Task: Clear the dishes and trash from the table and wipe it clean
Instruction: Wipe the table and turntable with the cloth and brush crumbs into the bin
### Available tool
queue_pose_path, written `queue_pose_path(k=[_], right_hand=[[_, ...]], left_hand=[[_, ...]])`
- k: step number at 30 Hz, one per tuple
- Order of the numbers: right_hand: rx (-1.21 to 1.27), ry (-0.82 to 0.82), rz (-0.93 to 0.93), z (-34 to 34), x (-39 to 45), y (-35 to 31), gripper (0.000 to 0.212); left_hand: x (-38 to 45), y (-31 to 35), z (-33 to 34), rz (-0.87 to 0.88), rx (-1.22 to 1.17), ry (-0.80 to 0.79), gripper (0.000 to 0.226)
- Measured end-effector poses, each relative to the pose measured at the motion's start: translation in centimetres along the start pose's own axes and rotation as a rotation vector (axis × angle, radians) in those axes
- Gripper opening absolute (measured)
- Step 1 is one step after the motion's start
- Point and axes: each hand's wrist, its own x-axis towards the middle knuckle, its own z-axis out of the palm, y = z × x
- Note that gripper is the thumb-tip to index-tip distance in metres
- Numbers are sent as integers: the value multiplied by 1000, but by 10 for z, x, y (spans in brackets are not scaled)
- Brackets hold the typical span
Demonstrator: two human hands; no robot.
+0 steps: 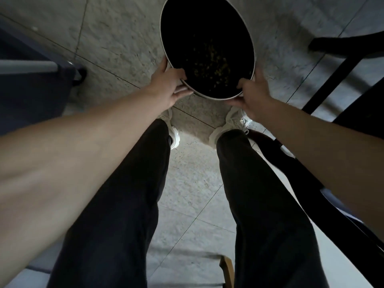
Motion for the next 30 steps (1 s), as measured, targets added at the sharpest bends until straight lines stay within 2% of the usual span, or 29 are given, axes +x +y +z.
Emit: queue_pose_path(k=[4,9,14,18,25,30], right_hand=[[24,-20,20,-10,-69,-7,88],[107,-6,48,-20,-169,-22,87],[155,-10,42,-25,-262,-53,82],[233,-25,9,-21,-328,-80,73],[297,22,-43,-27,-402,-119,67],[210,46,-121,-51,-422,-137,64]], left_hand=[[-76,-2,-10,3,-27,-17,100],[-172,3,-19,81,-116,86,83],[-262,28,-23,97,-85,80,76],[-326,63,-19,132,-25,73,74],[-396,119,16,216,223,93,75],[-419,135,38,275,318,89,70]])
